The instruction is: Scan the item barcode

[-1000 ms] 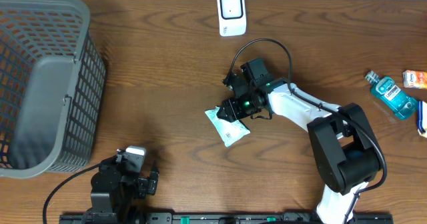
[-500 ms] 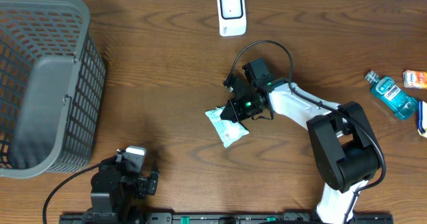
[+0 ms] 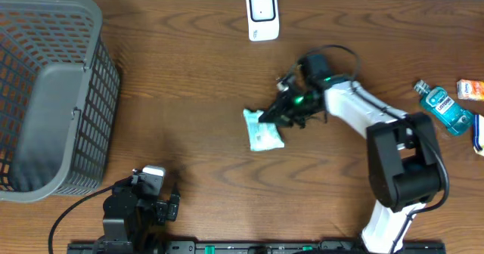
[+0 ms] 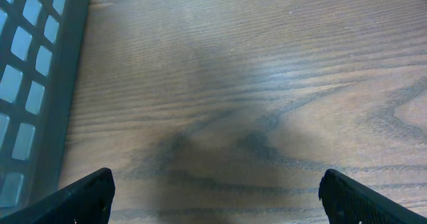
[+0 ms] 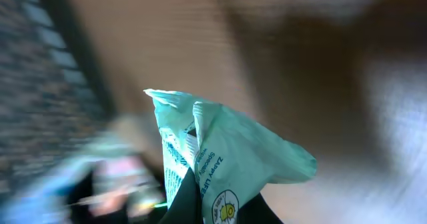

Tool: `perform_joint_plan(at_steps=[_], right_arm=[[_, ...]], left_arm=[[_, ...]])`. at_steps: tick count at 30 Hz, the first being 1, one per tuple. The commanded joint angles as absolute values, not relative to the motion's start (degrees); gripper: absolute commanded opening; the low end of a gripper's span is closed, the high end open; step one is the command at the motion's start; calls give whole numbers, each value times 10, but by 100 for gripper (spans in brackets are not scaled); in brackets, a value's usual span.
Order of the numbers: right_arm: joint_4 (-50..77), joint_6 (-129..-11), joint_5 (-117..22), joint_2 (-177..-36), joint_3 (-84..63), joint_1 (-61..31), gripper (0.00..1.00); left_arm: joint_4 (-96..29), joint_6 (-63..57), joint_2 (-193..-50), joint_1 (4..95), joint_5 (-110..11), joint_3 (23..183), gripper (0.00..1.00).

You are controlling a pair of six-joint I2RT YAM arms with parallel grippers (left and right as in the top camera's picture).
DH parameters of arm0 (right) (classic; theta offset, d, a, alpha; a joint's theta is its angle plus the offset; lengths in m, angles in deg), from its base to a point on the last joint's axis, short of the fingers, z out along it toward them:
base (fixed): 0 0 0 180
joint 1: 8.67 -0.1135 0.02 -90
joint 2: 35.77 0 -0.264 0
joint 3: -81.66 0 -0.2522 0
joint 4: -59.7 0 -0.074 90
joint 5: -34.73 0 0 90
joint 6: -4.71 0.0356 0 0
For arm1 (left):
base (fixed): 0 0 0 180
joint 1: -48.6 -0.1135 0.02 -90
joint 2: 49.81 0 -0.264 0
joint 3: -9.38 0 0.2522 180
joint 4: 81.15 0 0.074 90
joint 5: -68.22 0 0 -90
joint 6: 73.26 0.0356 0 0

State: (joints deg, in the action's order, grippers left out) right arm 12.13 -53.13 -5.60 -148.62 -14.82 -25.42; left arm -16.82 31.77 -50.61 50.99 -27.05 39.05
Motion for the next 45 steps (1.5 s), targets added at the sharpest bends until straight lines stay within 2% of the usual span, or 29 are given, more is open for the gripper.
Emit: perform_joint_plan(at_steps=[1,4,8,13,14,16,17,23,31,37,42,45], right_arm=[[89,-428,163,-1475,-136,-213,2],[11,-406,240,-1475,-136,-189,2],[-28,-490,247,-1475,-136,-181,2],[-146,-558,248,-1475,-136,-181,1],[-214,-603,272,-1473,-136,-181,1],[-272,-694,315,-1467,-136,-181,2],[-344,-784,339,-1457,-135,-181,2],[-516,-981,342,-1398,-134,-175,2],[-513,-1176,334,-1298,-133,-175,1],[-509,-1293,273,-1240,-133,-185,1],[-444,-1303,225,-1225,-133,-185,2],[-355,-1243,142,-1227,-134,-188,2]], left_arm=[[-152,317,-504,508,-272,382,98],[-152,317,-504,508,-272,382,98],[-152,317,-504,508,-272,382,98],[-152,317,-504,508,-272,382,98],[-152,316,-504,508,-272,382,98],[-152,317,-504,508,-272,382,98],[-152,317,-504,508,-272,382,98],[-152,317,-504,508,-272,382,98],[-152,317,-504,508,-272,382,98],[-152,317,-504,508,-272,382,98],[-152,317,-504,508,-272,382,98],[-152,317,-504,508,-272,382,98]])
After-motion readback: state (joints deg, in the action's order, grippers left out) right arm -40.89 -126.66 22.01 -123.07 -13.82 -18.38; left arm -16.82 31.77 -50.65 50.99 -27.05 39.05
